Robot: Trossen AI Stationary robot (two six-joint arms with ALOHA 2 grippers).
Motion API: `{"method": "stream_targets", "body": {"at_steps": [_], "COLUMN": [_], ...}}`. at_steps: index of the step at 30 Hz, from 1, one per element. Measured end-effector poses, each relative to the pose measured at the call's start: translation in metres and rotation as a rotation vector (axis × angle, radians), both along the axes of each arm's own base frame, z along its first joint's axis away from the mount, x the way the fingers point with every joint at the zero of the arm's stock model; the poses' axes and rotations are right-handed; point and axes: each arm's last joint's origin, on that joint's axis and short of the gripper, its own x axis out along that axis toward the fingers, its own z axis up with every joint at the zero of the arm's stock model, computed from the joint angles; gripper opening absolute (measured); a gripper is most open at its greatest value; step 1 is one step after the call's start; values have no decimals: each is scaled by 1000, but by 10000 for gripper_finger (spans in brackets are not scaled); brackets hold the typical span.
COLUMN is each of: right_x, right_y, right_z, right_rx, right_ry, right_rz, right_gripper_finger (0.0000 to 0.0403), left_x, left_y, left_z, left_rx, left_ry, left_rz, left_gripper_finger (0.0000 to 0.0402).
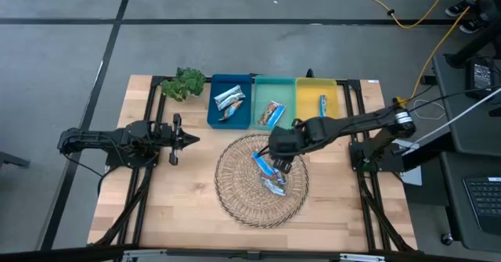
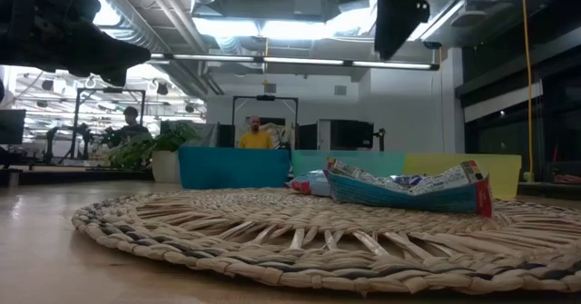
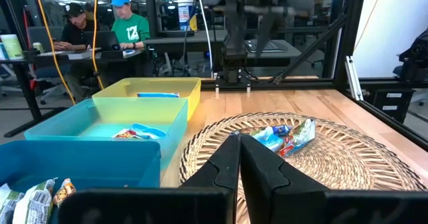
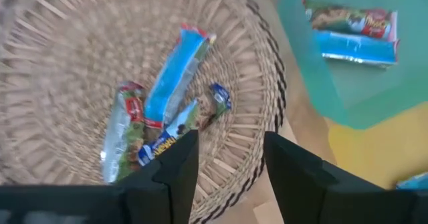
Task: Pick and place Granola Bars by type
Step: Put the blue granola bar into the yellow bin
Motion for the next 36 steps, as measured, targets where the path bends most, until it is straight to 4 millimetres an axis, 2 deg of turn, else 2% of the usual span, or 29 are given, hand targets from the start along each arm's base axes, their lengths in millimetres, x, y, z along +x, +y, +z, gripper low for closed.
{"method": "stream_targets", "body": {"at_steps": [6, 10, 13, 20, 29, 36], "right_x": [10, 6, 3, 5, 10, 16], "right_y": [1, 1, 1, 3, 4, 5], "right_z": [-40, -73, -86, -97, -98, -116], "right_rx": [-45, -30, 3, 94, 129, 126], "right_ry": [115, 125, 112, 70, 18, 64], "right_rz": [-7, -36, -57, -111, -163, -181], "right_gripper_finger": [180, 216, 249, 297, 300, 300], "left_x": [0, 0, 0, 0, 0, 0], "left_y": [0, 0, 0, 0, 0, 0], "left_z": [0, 0, 0, 0, 0, 0], "left_rx": [0, 0, 0, 0, 0, 0], "left_ry": [-1, 0, 0, 0, 0, 0], "left_rz": [0, 0, 0, 0, 0, 0], "left_gripper_finger": [6, 8, 7, 5, 6, 8]}}
